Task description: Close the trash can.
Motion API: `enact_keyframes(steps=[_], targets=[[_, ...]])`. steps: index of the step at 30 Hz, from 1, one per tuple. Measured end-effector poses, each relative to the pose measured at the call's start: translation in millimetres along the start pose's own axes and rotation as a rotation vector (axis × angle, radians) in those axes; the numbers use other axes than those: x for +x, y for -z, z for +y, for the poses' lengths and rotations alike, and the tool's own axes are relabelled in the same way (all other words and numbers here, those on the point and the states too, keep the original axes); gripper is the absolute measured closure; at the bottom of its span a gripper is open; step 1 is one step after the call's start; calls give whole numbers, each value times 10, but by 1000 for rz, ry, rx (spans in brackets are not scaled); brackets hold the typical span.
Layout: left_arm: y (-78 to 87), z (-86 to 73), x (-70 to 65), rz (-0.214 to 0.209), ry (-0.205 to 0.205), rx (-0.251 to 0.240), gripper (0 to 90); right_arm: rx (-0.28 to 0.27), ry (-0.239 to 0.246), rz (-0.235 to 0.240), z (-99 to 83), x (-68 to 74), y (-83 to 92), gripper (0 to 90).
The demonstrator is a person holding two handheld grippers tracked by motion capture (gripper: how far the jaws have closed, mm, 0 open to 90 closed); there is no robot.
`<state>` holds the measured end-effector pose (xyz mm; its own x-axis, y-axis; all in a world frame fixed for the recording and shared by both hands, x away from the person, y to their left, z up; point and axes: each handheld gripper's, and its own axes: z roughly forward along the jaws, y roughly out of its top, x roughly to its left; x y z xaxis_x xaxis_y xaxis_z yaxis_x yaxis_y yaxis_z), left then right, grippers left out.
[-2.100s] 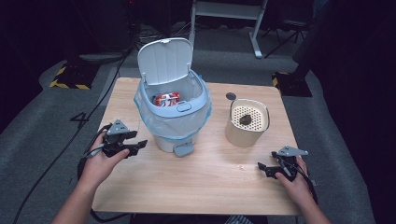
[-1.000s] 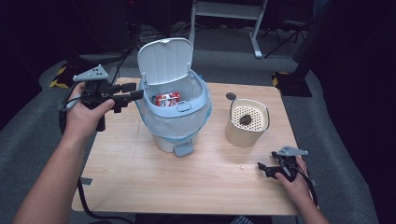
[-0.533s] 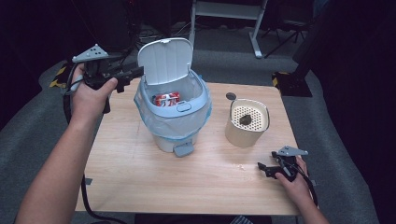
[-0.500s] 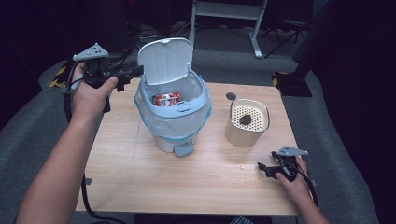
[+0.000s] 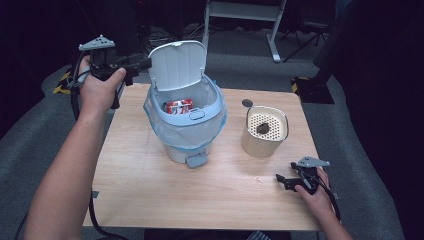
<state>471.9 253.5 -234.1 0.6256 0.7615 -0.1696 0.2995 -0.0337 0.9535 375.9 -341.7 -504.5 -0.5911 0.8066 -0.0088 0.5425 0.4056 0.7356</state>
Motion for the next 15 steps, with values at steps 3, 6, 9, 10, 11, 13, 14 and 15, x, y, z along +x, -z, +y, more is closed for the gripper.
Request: enact_keyframes(steps=[3,6,9,10,11,13,14,15], targets=[[-50,45,-49,11,-27,8,532,0,0,0,0,0,0,150],[-93,97,-89,6,-52,14,526,0,0,0,0,0,0,150],[-109,126,-141,-28,-43,9,545,0,0,0,0,0,0,150],[-112,130,-178,-17,-62,19,533,0,0,0,0,0,0,150],[-111,129,-208,-12,-76,24,533,0,0,0,0,0,0,150],[-91,126,-256,-23,-85,32,532,0,0,0,0,0,0,150],[-79,123,-271,-30,-87,34,532,0,0,0,0,0,0,150],[-61,116,-294,-38,-87,37,533,0,0,0,0,0,0,150]])
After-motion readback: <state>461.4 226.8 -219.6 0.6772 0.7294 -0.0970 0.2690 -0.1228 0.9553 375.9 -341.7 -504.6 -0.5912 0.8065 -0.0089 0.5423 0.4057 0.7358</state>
